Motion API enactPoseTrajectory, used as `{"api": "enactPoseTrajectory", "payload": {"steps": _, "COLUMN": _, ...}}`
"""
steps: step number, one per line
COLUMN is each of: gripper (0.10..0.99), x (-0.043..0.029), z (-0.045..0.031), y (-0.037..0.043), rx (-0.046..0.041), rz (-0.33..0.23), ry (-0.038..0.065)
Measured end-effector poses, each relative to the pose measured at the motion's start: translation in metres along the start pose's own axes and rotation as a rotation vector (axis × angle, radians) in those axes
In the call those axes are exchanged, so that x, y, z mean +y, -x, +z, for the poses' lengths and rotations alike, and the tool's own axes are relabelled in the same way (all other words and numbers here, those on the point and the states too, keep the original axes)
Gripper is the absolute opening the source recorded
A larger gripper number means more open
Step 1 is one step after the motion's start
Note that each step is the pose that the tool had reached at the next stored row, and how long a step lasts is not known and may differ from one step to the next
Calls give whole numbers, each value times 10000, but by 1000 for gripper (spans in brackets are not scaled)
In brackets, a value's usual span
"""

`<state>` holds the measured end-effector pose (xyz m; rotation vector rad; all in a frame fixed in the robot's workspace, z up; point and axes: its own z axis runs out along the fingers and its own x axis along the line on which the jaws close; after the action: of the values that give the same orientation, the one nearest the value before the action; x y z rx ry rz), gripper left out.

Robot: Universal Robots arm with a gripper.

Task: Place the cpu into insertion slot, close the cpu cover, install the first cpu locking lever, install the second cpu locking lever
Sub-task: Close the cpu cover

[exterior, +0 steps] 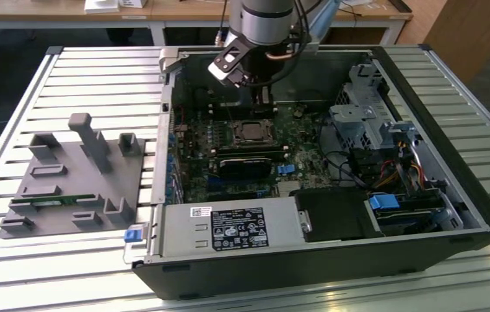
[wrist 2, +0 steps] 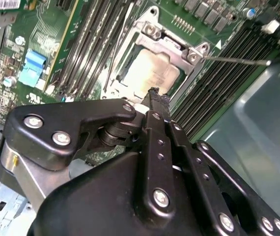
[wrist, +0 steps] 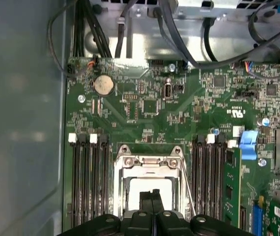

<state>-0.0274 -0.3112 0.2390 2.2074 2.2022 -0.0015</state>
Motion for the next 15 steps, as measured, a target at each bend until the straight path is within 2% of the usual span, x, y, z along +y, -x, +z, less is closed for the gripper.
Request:
{"api": "enactPoseTrajectory", "payload": {"steps": 4, "gripper": 118, "x": -41, "z": 18, "y": 0, "rx": 0, "rz": 1, "ry": 0}}
{"api": "enactPoseTrajectory", "payload": {"steps": 12, "gripper": 118, "x": -53, "z": 146, "y": -2, "rx": -2, "rz": 0, "ry": -15}}
{"api": "enactPoseTrajectory", "payload": {"steps": 15, "gripper": 118, "x": -78, "z": 176, "y": -2, "rx": -3, "rz": 0, "ry": -17}}
